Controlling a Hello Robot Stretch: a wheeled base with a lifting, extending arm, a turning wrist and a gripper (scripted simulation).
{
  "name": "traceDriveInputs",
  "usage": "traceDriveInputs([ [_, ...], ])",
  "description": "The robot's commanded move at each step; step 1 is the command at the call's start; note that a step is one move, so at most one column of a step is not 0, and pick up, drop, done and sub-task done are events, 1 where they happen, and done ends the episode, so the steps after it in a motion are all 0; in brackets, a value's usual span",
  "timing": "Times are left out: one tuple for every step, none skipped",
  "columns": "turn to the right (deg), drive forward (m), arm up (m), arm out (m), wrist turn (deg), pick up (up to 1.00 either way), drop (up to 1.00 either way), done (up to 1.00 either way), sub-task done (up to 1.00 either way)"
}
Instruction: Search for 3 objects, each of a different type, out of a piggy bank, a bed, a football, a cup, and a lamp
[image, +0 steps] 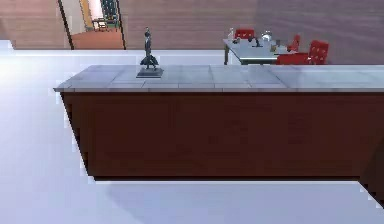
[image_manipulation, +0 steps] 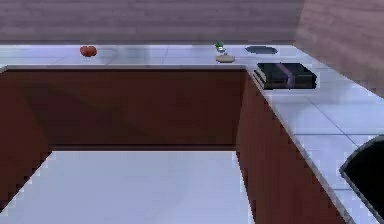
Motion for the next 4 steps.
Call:
traceDriveInputs([
  [-45.0, 0.00, 0.00, 0.00, 0.0, 0.00, 0.00, 0.00, 0.00],
  [-45.0, 0.00, 0.00, 0.00, 0.0, 0.00, 0.00, 0.00, 0.00],
  [-45.0, 0.00, 0.00, 0.00, 0.0, 0.00, 0.00, 0.00, 0.00],
  [-24.0, 0.00, 0.00, 0.00, 0.0, 0.00, 0.00, 0.00, 0.00],
])
